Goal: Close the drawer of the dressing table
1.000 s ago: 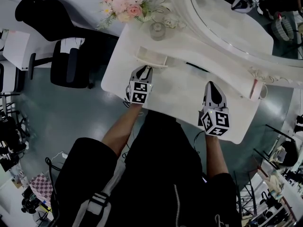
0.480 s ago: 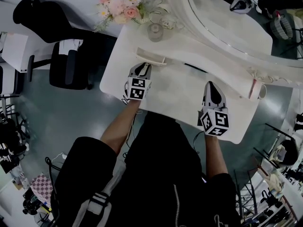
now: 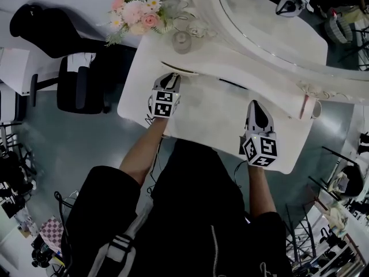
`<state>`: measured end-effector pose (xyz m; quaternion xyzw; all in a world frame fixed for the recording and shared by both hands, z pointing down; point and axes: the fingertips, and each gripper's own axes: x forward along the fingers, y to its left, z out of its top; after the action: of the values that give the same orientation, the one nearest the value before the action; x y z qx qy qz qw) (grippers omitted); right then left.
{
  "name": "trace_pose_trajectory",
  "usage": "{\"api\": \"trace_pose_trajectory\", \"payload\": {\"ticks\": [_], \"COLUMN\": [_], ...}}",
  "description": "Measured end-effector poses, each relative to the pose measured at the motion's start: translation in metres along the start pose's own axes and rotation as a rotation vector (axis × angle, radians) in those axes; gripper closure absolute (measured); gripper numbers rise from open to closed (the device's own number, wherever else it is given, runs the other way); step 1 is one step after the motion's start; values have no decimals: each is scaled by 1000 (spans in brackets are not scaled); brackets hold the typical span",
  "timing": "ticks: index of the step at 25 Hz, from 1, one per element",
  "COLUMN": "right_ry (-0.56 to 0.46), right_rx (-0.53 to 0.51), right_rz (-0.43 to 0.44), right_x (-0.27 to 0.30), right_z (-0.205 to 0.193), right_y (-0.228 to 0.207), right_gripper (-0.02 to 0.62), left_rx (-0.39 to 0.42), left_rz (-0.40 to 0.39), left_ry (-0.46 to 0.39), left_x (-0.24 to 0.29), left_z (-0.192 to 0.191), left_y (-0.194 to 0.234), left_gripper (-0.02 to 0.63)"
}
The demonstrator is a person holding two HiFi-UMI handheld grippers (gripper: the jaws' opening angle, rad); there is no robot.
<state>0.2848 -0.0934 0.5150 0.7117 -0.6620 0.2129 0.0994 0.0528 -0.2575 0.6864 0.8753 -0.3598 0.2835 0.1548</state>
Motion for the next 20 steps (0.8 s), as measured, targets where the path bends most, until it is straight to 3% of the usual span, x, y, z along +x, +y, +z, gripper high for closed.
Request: {"api": "trace_pose_trajectory", "payload": {"ticks": [17,20], "right_ry": [-3,-8], "right_rx": [12,11], "right_rz": [-44,-45], "right_x": [-7,-11], "right_z": [-3,-3], "right_y": [-18,-20], "right_gripper": [593,593], "left_rx": [2,9], "left_rz": [-5,-13], "left_ry": [18,38], "left_x": [28,28], "left_z": [15,14], "left_y": [12,8], "left_gripper": [509,476]}}
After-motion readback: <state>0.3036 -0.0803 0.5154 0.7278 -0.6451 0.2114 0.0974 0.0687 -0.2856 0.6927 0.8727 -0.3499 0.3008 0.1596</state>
